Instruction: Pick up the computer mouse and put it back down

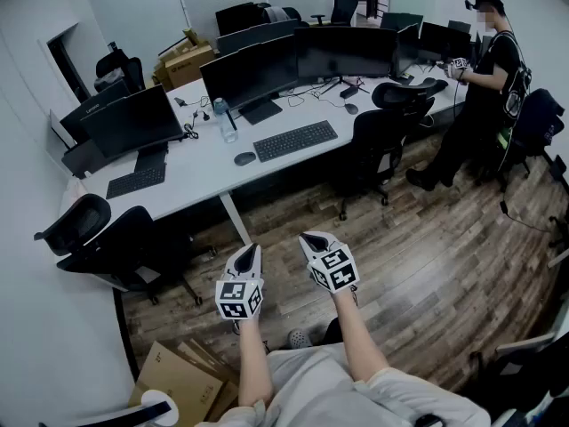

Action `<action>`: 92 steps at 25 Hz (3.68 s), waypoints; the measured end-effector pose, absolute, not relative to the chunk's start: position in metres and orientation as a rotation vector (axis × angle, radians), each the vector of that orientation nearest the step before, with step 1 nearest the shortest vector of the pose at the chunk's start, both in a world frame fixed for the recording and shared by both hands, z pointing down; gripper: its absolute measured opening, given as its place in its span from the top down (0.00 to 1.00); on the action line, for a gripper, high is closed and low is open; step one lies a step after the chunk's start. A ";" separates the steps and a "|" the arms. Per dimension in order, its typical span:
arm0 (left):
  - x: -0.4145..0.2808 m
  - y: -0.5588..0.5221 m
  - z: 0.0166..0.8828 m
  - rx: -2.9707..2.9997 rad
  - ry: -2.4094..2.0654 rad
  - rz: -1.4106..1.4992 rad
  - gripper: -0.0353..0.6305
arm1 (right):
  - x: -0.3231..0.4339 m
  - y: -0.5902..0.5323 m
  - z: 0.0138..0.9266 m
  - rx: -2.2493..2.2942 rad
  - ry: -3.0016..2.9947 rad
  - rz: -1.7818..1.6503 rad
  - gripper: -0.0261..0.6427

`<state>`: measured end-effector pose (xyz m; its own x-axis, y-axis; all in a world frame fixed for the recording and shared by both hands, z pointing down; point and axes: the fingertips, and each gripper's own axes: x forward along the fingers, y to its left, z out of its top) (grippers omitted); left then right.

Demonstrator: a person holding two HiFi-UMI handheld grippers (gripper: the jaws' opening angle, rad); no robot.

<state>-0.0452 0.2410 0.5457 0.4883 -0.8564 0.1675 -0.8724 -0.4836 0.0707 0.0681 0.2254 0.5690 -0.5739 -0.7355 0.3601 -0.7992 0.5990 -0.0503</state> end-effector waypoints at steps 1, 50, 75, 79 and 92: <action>-0.045 0.240 0.545 2.585 -1.509 0.168 0.91 | 0.068 0.224 0.569 1.257 -2.526 0.300 0.95; -0.082 0.168 0.540 2.536 -1.573 0.214 0.62 | 0.080 0.148 0.545 1.488 -2.655 0.403 0.51; -0.085 0.002 0.460 2.699 -1.811 0.062 0.62 | 0.053 -0.012 0.467 1.380 -2.854 0.154 0.37; -0.078 -0.024 0.449 2.744 -1.784 -0.010 0.62 | 0.053 -0.032 0.466 1.339 -2.894 0.162 0.36; -0.058 -0.094 0.459 2.832 -1.732 0.033 0.74 | 0.055 -0.106 0.470 1.313 -3.033 0.173 0.39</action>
<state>-0.0579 -0.0940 0.4590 0.4599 -0.8848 -0.0756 -0.8813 -0.4442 -0.1614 0.0545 -0.1056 0.4704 -0.6733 -0.7308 -0.1125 -0.7133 0.6820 -0.1614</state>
